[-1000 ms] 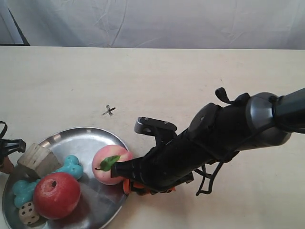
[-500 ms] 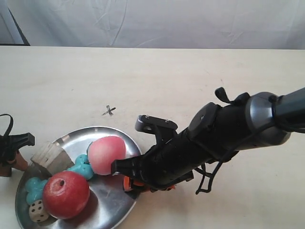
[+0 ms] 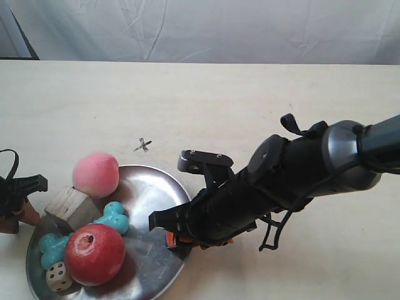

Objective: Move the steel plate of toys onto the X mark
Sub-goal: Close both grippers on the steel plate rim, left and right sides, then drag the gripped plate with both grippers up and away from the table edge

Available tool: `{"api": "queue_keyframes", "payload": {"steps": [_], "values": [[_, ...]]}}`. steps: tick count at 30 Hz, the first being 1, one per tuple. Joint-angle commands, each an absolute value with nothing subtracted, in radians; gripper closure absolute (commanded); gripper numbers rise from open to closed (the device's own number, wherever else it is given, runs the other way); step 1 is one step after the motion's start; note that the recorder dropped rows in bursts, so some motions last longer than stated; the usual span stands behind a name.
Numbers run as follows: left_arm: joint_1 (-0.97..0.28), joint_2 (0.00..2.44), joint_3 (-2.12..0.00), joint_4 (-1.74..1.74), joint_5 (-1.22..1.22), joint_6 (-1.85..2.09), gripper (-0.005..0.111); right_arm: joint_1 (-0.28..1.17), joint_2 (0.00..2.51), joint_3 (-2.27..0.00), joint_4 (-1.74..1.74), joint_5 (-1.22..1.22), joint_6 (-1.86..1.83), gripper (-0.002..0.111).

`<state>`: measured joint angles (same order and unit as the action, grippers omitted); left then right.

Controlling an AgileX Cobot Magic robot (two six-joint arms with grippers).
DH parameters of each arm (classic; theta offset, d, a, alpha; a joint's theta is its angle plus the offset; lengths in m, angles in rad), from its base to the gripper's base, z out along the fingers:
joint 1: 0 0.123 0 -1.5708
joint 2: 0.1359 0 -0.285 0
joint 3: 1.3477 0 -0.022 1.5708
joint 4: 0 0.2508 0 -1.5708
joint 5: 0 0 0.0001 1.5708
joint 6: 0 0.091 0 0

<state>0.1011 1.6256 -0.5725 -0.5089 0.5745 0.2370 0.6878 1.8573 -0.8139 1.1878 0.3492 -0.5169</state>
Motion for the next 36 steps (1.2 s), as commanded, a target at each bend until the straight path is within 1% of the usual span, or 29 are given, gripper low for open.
{"api": "queue_keyframes", "payload": {"steps": [1, 2, 4, 6, 7, 10, 15, 18, 23, 30, 36], "values": [[0.096, 1.651, -0.549, -0.483, 0.603, 0.243, 0.071, 0.688, 1.860, -0.813, 1.160, 0.345, -0.523, 0.077], [0.096, 1.651, -0.549, -0.485, 0.606, 0.243, 0.071, 0.688, 1.860, -0.813, 1.148, 0.345, -0.523, 0.084], [0.096, 1.651, -0.549, -0.490, 0.610, 0.243, 0.071, 0.688, 1.860, -0.813, 1.128, 0.345, -0.523, 0.093], [0.096, 1.651, -0.549, -0.493, 0.615, 0.243, 0.071, 0.688, 1.860, -0.813, 1.124, 0.345, -0.523, 0.099], [0.096, 1.651, -0.549, -0.494, 0.618, 0.243, 0.071, 0.688, 1.860, -0.813, 1.124, 0.345, -0.523, 0.100], [0.096, 1.645, -0.555, -0.498, 0.635, 0.243, 0.071, 0.688, 1.860, -0.813, 1.119, 0.345, -0.523, 0.099], [0.096, 1.613, -0.573, -0.499, 0.664, 0.245, 0.071, 0.688, 1.860, -0.813, 1.100, 0.341, -0.523, 0.094], [0.096, 1.612, -0.573, -0.515, 0.683, 0.262, 0.071, 0.688, 1.860, -0.813, 1.100, 0.341, -0.523, 0.094], [0.096, 1.623, -0.573, -0.641, 0.728, 0.402, 0.071, 0.688, 1.860, -0.813, 1.100, 0.341, -0.523, 0.094], [0.096, 1.623, -0.573, -0.636, 0.716, 0.404, 0.071, 0.688, 1.860, -0.813, 1.100, 0.343, -0.523, 0.094], [0.096, 1.638, -0.573, -0.595, 0.706, 0.400, 0.079, 0.688, 1.860, -0.813, 1.100, 0.343, -0.523, 0.094]]}}
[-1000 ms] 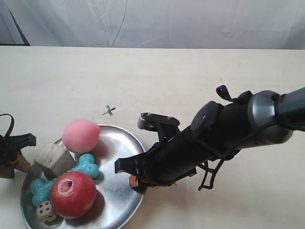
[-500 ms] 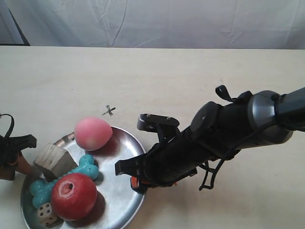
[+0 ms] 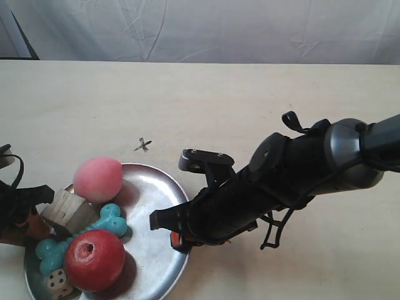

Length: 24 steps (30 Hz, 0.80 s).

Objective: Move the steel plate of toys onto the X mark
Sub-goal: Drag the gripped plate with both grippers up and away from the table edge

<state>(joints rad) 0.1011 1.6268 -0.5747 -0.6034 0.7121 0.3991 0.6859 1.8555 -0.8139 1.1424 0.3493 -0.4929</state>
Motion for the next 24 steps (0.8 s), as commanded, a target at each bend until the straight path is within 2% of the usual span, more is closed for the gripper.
{"api": "queue_keyframes", "payload": {"steps": [1, 6, 9, 11, 12, 15, 24], "values": [[0.096, 1.639, -0.573, -0.595, 0.700, 0.400, 0.079, 0.688, 1.860, -0.813, 1.100, 0.343, -0.523, 0.094], [0.096, 1.641, -0.573, -0.595, 0.698, 0.400, 0.080, 0.688, 1.860, -0.813, 1.098, 0.356, -0.523, 0.094], [0.096, 1.641, -0.573, -0.597, 0.700, 0.402, 0.092, 0.688, 1.860, -0.813, 1.098, 0.356, -0.523, 0.095], [0.096, 1.641, -0.573, -0.597, 0.700, 0.403, 0.105, 0.688, 1.860, -0.813, 1.098, 0.356, -0.523, 0.097], [0.096, 1.641, -0.573, -0.599, 0.700, 0.406, 0.107, 0.688, 1.860, -0.813, 1.098, 0.356, -0.523, 0.099], [0.096, 1.641, -0.573, -0.604, 0.702, 0.406, 0.107, 0.688, 1.860, -0.813, 1.098, 0.348, -0.523, 0.109], [0.096, 1.641, -0.585, -0.642, 0.740, 0.406, 0.107, 0.688, 1.860, -0.813, 1.098, 0.341, -0.523, 0.109]]}}
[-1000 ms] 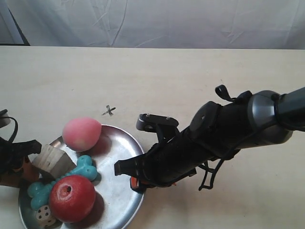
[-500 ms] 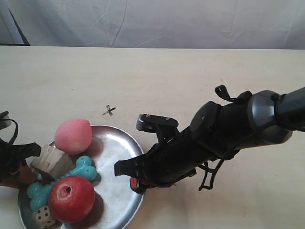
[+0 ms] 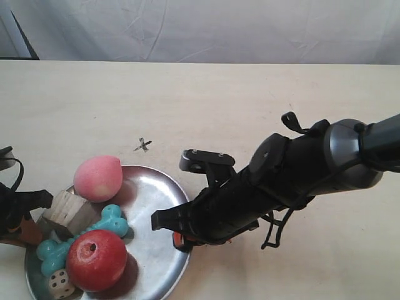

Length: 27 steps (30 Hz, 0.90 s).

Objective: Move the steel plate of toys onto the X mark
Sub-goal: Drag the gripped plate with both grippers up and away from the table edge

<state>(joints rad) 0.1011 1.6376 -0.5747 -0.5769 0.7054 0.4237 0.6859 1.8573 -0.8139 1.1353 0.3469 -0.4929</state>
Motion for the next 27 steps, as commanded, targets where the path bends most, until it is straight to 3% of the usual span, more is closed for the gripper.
{"api": "queue_keyframes", "payload": {"steps": [1, 18, 21, 27], "values": [[0.096, 1.641, -0.591, -0.647, 0.749, 0.406, 0.107, 0.688, 1.860, -0.813, 1.098, 0.341, -0.523, 0.109], [0.096, 1.617, -0.619, -0.708, 0.810, 0.452, 0.107, 0.686, 1.860, -0.902, 1.098, 0.418, -0.520, 0.109], [0.096, 1.617, -0.629, -0.708, 0.819, 0.452, 0.107, 0.686, 1.860, -0.950, 0.944, 0.438, -0.366, 0.109], [0.096, 1.617, -0.690, -0.724, 0.862, 0.446, 0.107, 0.577, 1.860, -0.973, 0.834, 0.532, -0.256, 0.109]]}}
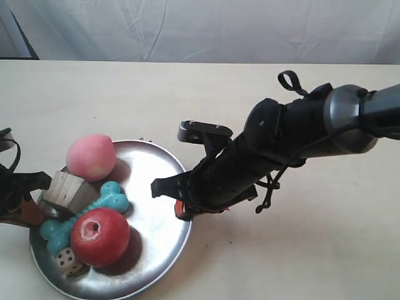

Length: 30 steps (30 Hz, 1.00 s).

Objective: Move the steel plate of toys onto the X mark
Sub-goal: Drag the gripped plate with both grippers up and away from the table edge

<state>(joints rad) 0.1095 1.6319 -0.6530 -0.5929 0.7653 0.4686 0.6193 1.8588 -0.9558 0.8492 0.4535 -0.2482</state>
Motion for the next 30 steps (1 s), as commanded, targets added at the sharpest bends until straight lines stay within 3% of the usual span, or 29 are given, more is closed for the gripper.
{"api": "queue_keyframes", "payload": {"steps": [1, 17, 30], "values": [[0.096, 1.617, -0.694, -0.724, 0.862, 0.445, 0.107, 0.565, 1.860, -0.973, 0.832, 0.540, -0.258, 0.109], [0.096, 1.629, -0.952, -0.667, 0.905, 0.314, 0.107, 0.476, 1.999, -1.277, 0.814, 0.764, -0.258, 0.109], [0.096, 1.804, -1.124, -0.679, 0.923, 0.262, 0.107, 0.371, 2.098, -1.491, 0.812, 0.888, -0.218, 0.109]]}}
